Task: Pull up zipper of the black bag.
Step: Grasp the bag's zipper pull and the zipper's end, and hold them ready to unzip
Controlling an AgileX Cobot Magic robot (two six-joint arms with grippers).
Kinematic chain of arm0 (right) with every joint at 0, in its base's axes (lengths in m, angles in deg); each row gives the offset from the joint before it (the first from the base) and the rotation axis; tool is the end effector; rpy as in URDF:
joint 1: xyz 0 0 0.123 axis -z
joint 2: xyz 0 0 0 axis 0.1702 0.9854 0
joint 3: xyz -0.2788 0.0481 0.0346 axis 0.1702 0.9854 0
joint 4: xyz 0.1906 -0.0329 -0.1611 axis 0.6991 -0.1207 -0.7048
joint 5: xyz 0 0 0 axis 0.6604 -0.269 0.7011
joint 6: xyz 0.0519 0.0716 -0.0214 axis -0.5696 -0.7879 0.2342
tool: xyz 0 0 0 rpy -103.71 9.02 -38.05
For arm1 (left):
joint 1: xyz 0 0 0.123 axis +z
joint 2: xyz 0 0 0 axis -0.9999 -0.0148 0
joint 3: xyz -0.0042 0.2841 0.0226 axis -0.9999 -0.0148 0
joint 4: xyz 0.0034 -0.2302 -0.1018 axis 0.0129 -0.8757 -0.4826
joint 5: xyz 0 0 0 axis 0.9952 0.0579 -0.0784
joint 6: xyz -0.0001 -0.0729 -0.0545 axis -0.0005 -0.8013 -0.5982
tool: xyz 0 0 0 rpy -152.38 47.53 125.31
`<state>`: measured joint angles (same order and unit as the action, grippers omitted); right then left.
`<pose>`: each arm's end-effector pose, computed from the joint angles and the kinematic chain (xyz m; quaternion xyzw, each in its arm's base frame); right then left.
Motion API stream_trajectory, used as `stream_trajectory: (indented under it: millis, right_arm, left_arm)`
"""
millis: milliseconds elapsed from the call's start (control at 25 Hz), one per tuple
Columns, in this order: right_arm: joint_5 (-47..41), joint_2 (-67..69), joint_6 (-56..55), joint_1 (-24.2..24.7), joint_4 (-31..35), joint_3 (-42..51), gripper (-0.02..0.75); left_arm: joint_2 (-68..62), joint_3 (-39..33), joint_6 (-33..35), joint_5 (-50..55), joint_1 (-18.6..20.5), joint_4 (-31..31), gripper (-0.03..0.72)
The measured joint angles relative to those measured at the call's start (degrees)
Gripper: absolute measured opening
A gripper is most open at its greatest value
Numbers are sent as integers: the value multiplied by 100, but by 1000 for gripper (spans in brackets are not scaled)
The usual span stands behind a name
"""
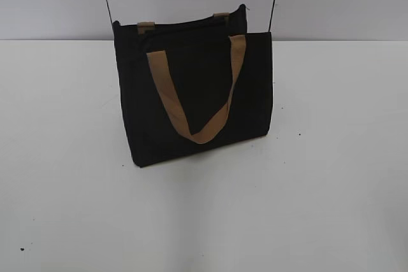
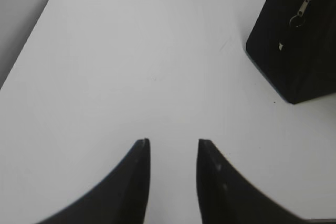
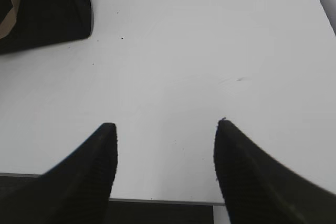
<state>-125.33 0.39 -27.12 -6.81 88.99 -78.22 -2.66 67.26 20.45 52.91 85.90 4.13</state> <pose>-0.0057 0.0113 0.2693 -0.0374 0.8642 0.0221 0.5013 -0.0097 -0.0009 0.2844 0.0471 0.8425 -0.0096 0.5366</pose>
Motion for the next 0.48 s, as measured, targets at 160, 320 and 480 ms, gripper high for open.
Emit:
stream_trajectory:
  millis: [160,320,480]
  right_arm:
    - [0,0,0,0,0,0,450]
    - [0,0,0,0,0,0,450]
    - [0,0,0,0,0,0,450]
  left_arm:
    - [0,0,0,0,0,0,241]
    - [0,0,0,0,0,0,241]
    - [0,0,0,-5,0,0,243]
